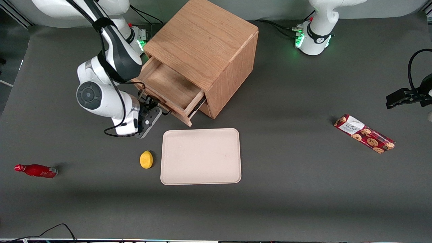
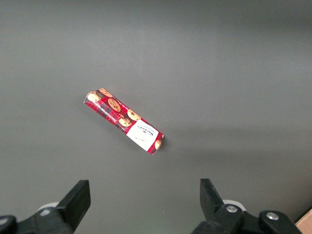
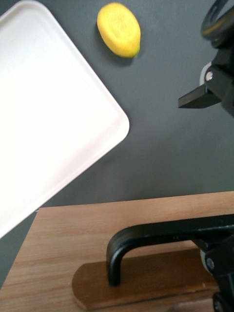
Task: Open upper drawer
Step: 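Pull the handle with the right gripper, sliding the upper drawer out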
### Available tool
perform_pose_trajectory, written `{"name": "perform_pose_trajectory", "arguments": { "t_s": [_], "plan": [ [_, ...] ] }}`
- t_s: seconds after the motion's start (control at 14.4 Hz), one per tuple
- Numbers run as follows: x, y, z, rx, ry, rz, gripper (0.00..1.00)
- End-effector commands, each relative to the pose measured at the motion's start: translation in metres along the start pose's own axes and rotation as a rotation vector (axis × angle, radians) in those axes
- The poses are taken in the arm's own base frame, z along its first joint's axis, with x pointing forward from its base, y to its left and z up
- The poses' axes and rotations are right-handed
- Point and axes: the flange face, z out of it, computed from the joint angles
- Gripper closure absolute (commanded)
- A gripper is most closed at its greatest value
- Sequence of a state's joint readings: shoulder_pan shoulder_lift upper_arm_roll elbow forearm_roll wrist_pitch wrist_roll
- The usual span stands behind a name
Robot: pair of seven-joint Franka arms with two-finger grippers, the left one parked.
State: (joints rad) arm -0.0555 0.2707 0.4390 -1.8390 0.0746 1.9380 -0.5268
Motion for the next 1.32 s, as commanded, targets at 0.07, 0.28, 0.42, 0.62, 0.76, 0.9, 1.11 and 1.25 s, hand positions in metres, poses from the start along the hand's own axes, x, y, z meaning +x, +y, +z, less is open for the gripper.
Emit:
{"name": "perform_pose_trajectory", "arguments": {
  "t_s": [0.07, 0.28, 0.42, 0.62, 0.76, 0.9, 1.11, 1.25],
  "plan": [
    [0.004, 0.022, -0.002, -0.001, 0.013, -0.011, 0.00],
    [-0.001, 0.037, 0.000, -0.018, 0.000, 0.000, 0.00],
    [-0.006, 0.048, -0.001, -0.019, 0.002, -0.010, 0.00],
    [-0.011, 0.059, -0.007, -0.028, 0.012, 0.003, 0.00],
    [-0.013, 0.063, -0.009, -0.029, 0.015, 0.009, 0.00],
    [-0.014, 0.070, -0.012, -0.030, 0.023, 0.018, 0.00],
    [-0.015, 0.079, -0.017, -0.036, 0.035, 0.032, 0.00],
    [-0.016, 0.083, -0.021, -0.041, 0.042, 0.038, 0.00]
  ]
}}
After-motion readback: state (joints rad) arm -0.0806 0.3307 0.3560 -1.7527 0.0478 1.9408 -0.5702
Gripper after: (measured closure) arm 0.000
